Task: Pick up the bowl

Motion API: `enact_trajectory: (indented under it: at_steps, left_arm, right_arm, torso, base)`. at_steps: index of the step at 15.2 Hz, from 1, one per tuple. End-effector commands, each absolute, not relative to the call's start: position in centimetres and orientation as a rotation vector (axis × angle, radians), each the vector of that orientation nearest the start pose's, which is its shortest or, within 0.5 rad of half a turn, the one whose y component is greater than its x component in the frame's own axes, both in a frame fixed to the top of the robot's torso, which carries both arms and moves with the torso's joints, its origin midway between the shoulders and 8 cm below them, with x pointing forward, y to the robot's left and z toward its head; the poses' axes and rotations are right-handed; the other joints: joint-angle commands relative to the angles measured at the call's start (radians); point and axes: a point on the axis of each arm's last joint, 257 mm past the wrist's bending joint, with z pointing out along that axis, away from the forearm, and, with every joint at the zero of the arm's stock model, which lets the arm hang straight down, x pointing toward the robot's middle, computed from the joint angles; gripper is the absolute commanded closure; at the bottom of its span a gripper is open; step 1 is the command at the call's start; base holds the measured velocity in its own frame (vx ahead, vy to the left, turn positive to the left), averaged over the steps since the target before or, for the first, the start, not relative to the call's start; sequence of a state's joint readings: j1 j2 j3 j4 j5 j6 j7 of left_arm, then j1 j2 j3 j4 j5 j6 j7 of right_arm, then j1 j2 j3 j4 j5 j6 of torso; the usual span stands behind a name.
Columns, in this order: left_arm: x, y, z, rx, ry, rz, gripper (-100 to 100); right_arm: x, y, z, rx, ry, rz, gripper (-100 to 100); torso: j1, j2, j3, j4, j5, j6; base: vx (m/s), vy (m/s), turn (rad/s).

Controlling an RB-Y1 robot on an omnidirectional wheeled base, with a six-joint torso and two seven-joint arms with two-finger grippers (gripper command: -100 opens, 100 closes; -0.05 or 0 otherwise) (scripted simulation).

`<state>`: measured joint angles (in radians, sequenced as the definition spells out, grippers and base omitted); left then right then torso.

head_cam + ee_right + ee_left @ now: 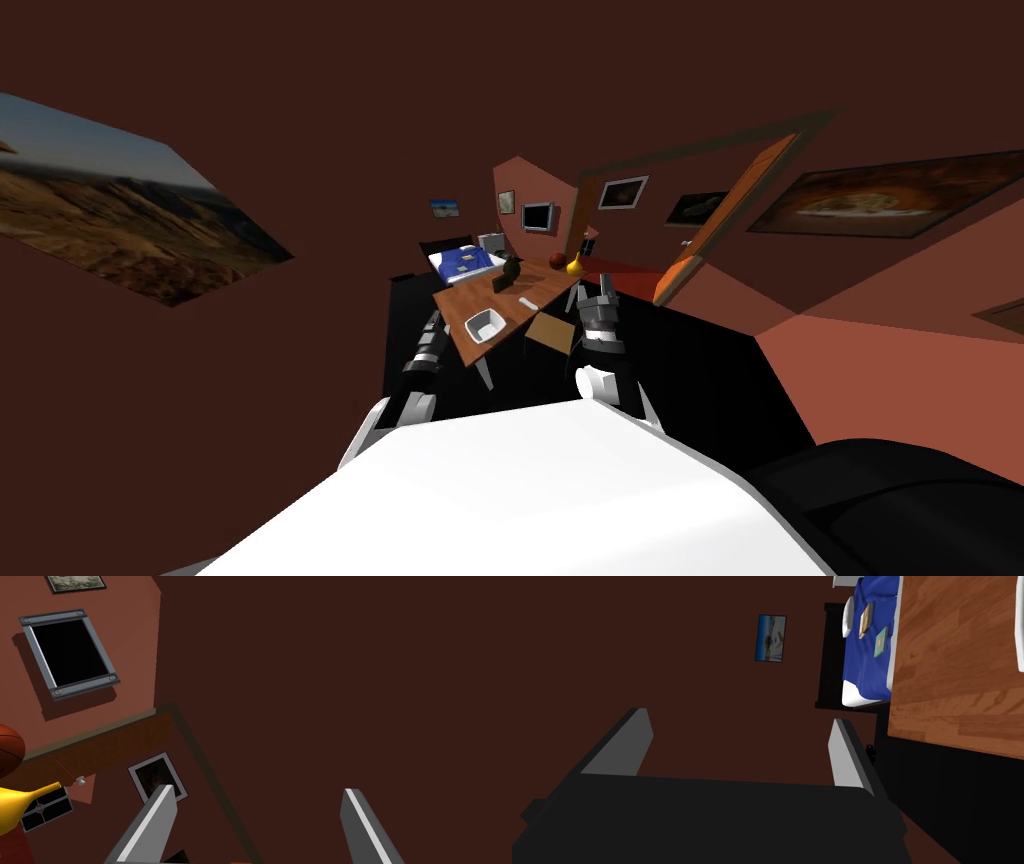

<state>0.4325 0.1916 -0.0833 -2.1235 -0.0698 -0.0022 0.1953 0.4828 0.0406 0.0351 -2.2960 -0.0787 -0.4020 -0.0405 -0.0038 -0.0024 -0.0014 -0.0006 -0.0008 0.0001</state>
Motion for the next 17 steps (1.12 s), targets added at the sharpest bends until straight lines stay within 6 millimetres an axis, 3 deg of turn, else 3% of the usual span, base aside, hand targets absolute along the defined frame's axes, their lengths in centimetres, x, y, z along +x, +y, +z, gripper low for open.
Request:
enact_trajectory:
  at_steps: [1,2,7,10,17]
  left_arm:
    - [43.0,25.5,-15.6,-1.103,1.172,-1.248,-100]
    - [43.2,25.5,-16.8,-1.154,1.186,-1.248,-100]
    - [43.3,25.8,-18.9,-1.236,1.215,-1.226,-100]
    - [43.3,25.9,-21.6,-1.352,1.236,-1.211,-100]
    - [42.8,26.3,-25.4,-1.517,1.267,-1.151,-100]
  right_arm:
    - [35.8,-28.0,1.8,0.808,0.563,1.418,0]
    - [35.8,-28.0,1.8,0.808,0.563,1.418,0]
    - [35.8,-28.0,1.8,0.808,0.563,1.418,0]
    - [35.8,-28.0,1.8,0.808,0.563,1.418,0]
    - [35.8,-28.0,1.8,0.808,0.563,1.418,0]
  torso:
    - [0.0,0.0,0.0,0.0,0.0,0.0]
    - [0.001,0.0,0.0,0.0,0.0,0.0]
    - [0.001,0.0,0.0,0.0,0.0,0.0]
    - [0.001,0.0,0.0,0.0,0.0,0.0]
    - [0.001,0.0,0.0,0.0,0.0,0.0]
  base:
    - [0.027,-0.032,-0.011]
    - [0.034,-0.042,-0.049]
    - [0.028,-0.034,-0.047]
    - [0.037,-0.042,-0.078]
    - [0.036,-0.038,-0.051]
